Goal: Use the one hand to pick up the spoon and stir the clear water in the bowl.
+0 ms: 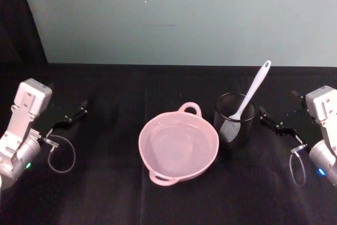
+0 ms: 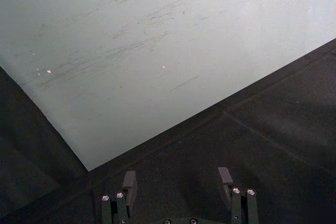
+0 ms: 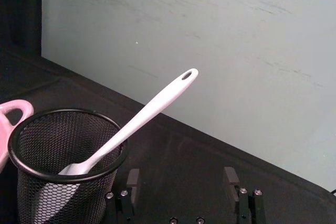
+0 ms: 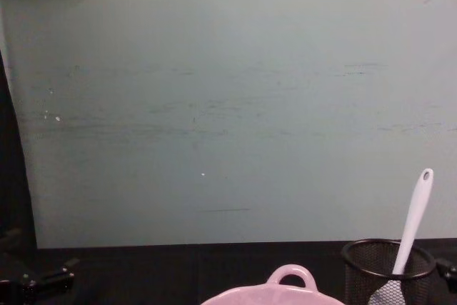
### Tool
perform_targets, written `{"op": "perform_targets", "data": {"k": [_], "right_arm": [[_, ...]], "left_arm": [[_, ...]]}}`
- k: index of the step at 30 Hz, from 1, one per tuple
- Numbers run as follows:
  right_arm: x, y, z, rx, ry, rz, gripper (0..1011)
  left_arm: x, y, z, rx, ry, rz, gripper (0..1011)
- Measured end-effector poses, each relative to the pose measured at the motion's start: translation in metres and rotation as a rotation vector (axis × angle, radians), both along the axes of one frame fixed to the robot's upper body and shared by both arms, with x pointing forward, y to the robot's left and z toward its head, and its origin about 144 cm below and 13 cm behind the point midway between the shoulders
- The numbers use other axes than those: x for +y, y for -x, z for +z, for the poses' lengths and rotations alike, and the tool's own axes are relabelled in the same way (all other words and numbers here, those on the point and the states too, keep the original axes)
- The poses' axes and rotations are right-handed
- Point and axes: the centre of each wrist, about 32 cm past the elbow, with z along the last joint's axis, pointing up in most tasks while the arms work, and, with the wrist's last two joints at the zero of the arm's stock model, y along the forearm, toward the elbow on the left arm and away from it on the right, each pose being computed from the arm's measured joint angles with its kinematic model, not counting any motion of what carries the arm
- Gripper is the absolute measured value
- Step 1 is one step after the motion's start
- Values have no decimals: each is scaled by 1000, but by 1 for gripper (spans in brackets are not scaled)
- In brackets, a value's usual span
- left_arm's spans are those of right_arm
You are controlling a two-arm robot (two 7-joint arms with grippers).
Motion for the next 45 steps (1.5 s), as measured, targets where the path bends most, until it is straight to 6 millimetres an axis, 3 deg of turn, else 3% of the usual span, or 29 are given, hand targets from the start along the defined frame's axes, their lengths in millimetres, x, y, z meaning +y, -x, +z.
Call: {"op": "perform_targets", "data": {"k": [29, 36, 45], "right_arm": [[0, 0, 0, 0, 0, 0, 1003], [-4, 10, 2, 7, -21, -4, 1002], [-14, 28, 17, 72, -305, 17, 1003]], "left_arm": [[0, 0, 0, 0, 0, 0, 1005], [0, 0, 0, 0, 0, 0, 1005], [0, 0, 0, 0, 0, 0, 1005]]}}
